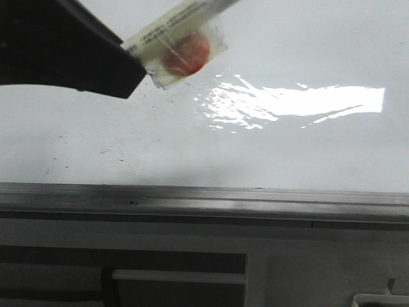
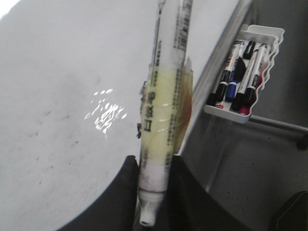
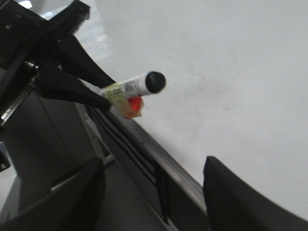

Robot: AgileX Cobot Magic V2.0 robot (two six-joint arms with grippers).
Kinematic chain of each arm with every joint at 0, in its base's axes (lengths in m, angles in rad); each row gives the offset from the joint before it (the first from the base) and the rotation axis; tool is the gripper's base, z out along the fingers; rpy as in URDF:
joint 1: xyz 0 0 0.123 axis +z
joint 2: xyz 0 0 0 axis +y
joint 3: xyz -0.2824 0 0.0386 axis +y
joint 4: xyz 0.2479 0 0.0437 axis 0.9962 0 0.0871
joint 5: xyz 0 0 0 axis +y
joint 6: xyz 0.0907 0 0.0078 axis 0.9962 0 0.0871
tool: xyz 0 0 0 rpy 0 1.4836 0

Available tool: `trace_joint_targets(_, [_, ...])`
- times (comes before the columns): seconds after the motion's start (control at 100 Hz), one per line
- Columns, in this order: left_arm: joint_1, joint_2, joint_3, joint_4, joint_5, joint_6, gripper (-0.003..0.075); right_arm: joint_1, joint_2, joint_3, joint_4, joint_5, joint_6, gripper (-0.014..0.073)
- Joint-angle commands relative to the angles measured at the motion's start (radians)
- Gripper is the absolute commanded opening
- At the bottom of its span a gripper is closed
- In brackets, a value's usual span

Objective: Write number 5 on whiteboard

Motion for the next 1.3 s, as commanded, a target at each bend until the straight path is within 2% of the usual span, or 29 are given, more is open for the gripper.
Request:
trace_joint_targets(0.0, [-0.051,-0.034,-0.026,-0.004,-0.071,0.031,-0.0020,0.063,0.064,-0.050,-0.019,-0.130,-0.011,0.0398])
trace_joint_targets(0.11, [-0.103,-0.038,-0.026,-0.002,-0.077,0.031,-0.0020,0.115,0.139,-0.075,-0.043,-0.175,-0.011,0.0398])
trace_joint_targets(0.28, [-0.162,-0.038,-0.026,-0.002,-0.079,0.031,-0.0020,0.118,0.215,-0.099,-0.043,-0.220,-0.011,0.0398])
trace_joint_targets(0.53, [-0.176,-0.038,-0.026,0.002,-0.084,0.031,-0.0020,0.118,0.246,-0.099,-0.031,-0.235,-0.011,0.0375])
trace_joint_targets(0.63, [-0.176,-0.038,-0.026,0.002,-0.100,0.031,-0.0020,0.118,0.246,-0.099,-0.031,-0.215,-0.011,0.0281])
trace_joint_targets(0.88, [-0.176,-0.038,-0.026,0.002,-0.102,0.031,-0.0020,0.118,0.246,-0.099,-0.024,-0.218,-0.011,-0.0074])
trace_joint_targets(0.99, [-0.176,-0.038,-0.026,-0.017,-0.102,0.031,-0.0012,0.118,0.246,-0.099,-0.024,-0.218,-0.011,-0.0069])
trace_joint_targets(1.059, [-0.176,-0.038,-0.026,-0.053,-0.102,0.031,0.0061,0.118,0.246,-0.099,-0.024,-0.218,-0.011,-0.0069])
trace_joint_targets(1.109, [-0.176,-0.038,-0.026,-0.079,-0.102,0.031,0.0159,0.118,0.246,-0.099,-0.042,-0.218,-0.011,-0.0069])
trace_joint_targets(1.229, [-0.174,-0.038,-0.026,-0.102,-0.102,0.031,0.0465,0.117,0.246,-0.099,-0.083,-0.218,-0.011,-0.0069])
trace_joint_targets(1.289, [-0.174,-0.054,-0.026,-0.103,-0.102,0.029,0.0540,0.114,0.244,-0.099,-0.115,-0.208,-0.011,-0.0069])
